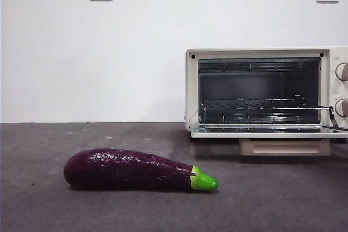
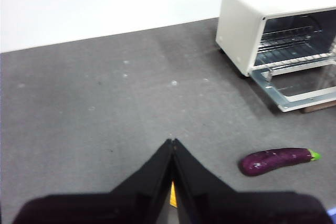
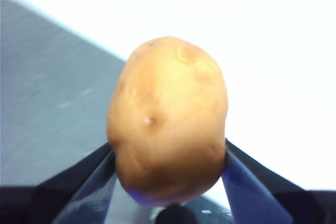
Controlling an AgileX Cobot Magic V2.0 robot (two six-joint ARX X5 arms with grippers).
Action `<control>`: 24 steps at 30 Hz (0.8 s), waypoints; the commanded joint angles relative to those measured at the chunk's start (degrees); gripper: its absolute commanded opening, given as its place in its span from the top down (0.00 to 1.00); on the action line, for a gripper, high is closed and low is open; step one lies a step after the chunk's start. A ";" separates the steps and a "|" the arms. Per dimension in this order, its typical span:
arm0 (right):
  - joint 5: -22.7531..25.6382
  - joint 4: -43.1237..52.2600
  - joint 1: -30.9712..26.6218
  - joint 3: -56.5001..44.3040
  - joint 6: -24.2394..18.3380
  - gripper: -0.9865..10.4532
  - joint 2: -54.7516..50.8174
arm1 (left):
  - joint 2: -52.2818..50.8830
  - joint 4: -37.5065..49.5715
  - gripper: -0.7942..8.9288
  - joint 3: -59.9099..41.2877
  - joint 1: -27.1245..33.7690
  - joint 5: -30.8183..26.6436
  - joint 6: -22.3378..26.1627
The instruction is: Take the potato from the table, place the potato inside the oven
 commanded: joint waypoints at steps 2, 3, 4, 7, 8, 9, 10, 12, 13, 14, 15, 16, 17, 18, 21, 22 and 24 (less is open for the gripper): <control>1.84 -1.53 0.17 3.45 -0.37 0.86 -2.78 | -0.33 0.26 0.93 -0.17 -0.04 0.20 -1.20; 2.40 -1.53 0.17 2.69 -0.37 0.86 -3.61 | -0.33 0.26 0.93 -0.17 -0.07 0.22 -1.20; 3.10 -1.53 0.17 1.33 -0.39 0.86 -4.68 | -0.33 0.26 0.93 -0.17 -0.04 0.22 -1.20; 6.45 -1.53 0.11 -5.77 -0.57 0.86 -8.87 | -0.33 0.26 0.93 -0.17 -0.04 0.09 -1.18; 6.93 -1.51 0.07 -9.33 -0.98 0.86 -10.84 | -0.33 0.26 0.93 -0.17 -0.07 0.13 -1.18; 7.26 -1.51 -0.07 -12.70 -0.98 0.86 -12.70 | -0.33 0.26 0.93 -0.17 -0.04 0.15 -1.18; 7.30 -1.51 -0.33 -16.68 -0.96 0.86 -14.99 | -0.33 0.26 0.93 -0.17 -0.04 0.17 -1.18; 7.13 -1.51 -1.18 -23.78 -0.98 0.86 -19.23 | -0.33 0.26 0.93 -0.17 -0.07 0.20 -1.18; 7.06 -1.51 -1.68 -27.45 -0.74 0.86 -21.51 | -0.33 0.26 0.93 -0.20 -0.07 0.17 -1.18; 6.32 -1.51 -2.16 -30.91 -0.35 0.86 -23.71 | -0.33 0.26 0.93 -0.20 -0.07 0.15 -1.16; 5.22 -1.51 -2.73 -33.90 -0.04 0.86 -25.55 | -0.33 0.26 0.93 -0.17 -0.07 0.07 -1.09; 3.69 -1.51 -3.56 -37.22 0.59 0.86 -27.74 | -0.33 0.26 0.93 -0.20 -0.04 0.04 -0.96; 2.08 -1.51 -4.66 -40.59 1.27 0.86 -30.01 | -0.33 0.26 0.93 -0.17 -0.04 0.04 -0.94; 0.90 -1.53 -5.68 -43.47 1.90 0.86 -31.93 | -0.33 0.26 0.93 -0.17 -0.04 0.04 -0.94; -0.52 -1.51 -9.66 -53.33 3.74 0.86 -38.51 | -0.31 0.26 0.93 -0.20 -0.07 0.07 -0.96; -0.52 -1.51 -11.06 -56.70 3.80 0.86 -40.72 | -0.31 0.26 0.93 -0.20 -0.07 0.07 -0.96; -0.50 -1.51 -13.86 -62.84 4.70 0.86 -44.83 | -0.31 0.26 0.93 -0.20 -0.04 0.07 -0.96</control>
